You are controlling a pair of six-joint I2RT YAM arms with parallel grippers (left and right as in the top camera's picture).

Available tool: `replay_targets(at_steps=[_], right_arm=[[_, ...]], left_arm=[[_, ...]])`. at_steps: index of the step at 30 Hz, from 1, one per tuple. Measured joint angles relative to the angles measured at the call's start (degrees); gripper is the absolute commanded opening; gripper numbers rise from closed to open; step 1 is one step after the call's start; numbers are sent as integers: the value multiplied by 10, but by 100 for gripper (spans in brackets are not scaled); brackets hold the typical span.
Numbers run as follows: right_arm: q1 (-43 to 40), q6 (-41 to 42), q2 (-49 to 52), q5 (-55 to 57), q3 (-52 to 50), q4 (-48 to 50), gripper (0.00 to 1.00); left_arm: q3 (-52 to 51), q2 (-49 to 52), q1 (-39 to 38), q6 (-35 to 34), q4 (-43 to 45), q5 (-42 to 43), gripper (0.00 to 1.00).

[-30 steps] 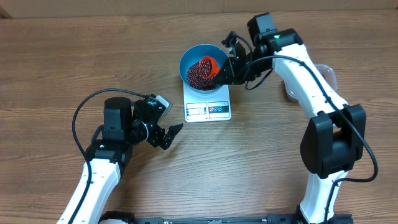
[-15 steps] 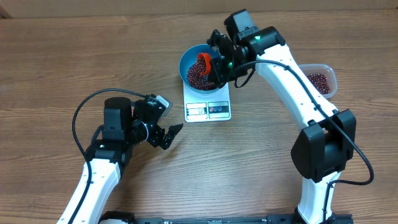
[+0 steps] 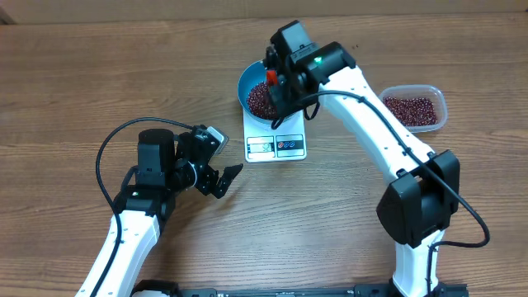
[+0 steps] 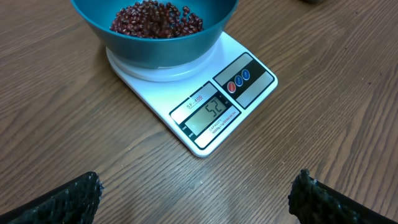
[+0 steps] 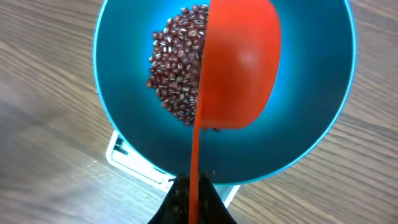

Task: Scoop item into bowl and weigh 150g on scale
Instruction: 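Carry the filled scoop over the teal bowl and tilt to pour, then return the empty scoop to the bean tub with the right gripper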

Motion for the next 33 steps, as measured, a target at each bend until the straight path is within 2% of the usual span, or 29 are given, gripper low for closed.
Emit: replay_targets(at_steps=[17, 26, 33], right_arm=[[113, -1, 0, 293, 0, 0, 4], [111, 0, 0, 315, 0, 4, 4], [82, 0, -19, 243, 0, 8, 4]], left_arm=[[0, 0, 0, 0, 0, 0, 100], [0, 0, 0, 0, 0, 0, 99], [0, 0, 0, 0, 0, 0, 100]])
